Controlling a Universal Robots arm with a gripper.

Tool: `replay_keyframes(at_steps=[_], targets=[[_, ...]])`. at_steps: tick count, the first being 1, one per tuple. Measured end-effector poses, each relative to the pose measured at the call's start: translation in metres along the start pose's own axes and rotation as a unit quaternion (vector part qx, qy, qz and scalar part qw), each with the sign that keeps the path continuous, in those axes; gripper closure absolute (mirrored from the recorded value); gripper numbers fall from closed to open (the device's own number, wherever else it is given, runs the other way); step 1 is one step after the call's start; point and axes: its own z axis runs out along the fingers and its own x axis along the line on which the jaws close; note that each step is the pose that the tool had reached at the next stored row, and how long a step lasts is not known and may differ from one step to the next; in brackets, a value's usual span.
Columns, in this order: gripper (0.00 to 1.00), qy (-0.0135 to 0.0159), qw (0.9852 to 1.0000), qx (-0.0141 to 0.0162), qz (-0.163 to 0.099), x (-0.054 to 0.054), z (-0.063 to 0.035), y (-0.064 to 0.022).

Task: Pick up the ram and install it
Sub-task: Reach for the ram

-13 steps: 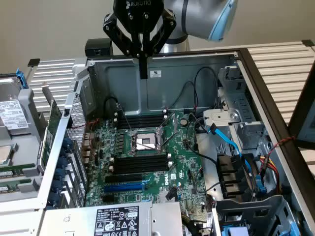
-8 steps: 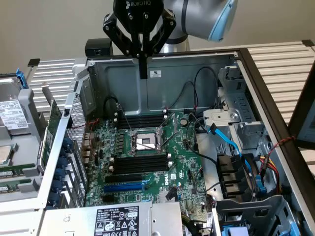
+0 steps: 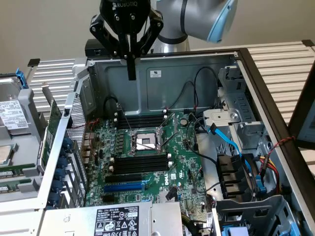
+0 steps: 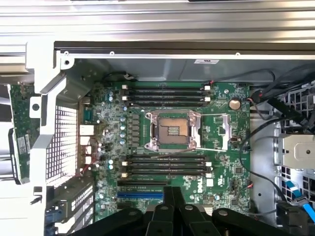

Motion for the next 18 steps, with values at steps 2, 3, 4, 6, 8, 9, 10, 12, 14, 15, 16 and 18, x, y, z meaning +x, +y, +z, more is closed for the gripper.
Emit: replay_keyframes(at_steps=[2, 3, 4, 6, 8, 9, 10, 12, 14, 15, 16, 18], targets=[[0.9, -0.0001, 1.0, 0.0, 0.0, 0.008, -0.0002, -0.0006], [0.9, -0.0003, 1.0, 0.0, 0.0, 0.012, -0.0003, -0.0011], [0.9, -0.0006, 1.0, -0.0001, 0.0, 0.016, -0.0004, -0.0016], [0.9, -0.0014, 1.0, -0.0001, 0.0, 0.025, -0.0006, -0.0026], [0.9, -0.0018, 1.0, -0.0001, 0.0, 0.032, -0.0007, -0.0033], [0.9, -0.0018, 1.0, -0.0001, 0.0, 0.035, -0.0008, -0.0034], [0.9, -0.0018, 1.0, -0.0001, 0.0, 0.038, -0.0009, -0.0036], [0.9, -0.0018, 1.0, -0.0001, 0.0, 0.043, -0.001, -0.0039], [0.9, -0.0019, 1.0, -0.0001, 0.003, 0.045, -0.0009, -0.004], [0.9, -0.002, 1.0, 0.0, 0.004, 0.047, -0.0009, -0.0041], [0.9, -0.0021, 1.0, 0.0, 0.005, 0.05, -0.0009, -0.0043], [0.9, -0.002, 1.0, 0.0, 0.005, 0.057, -0.0011, -0.005]])
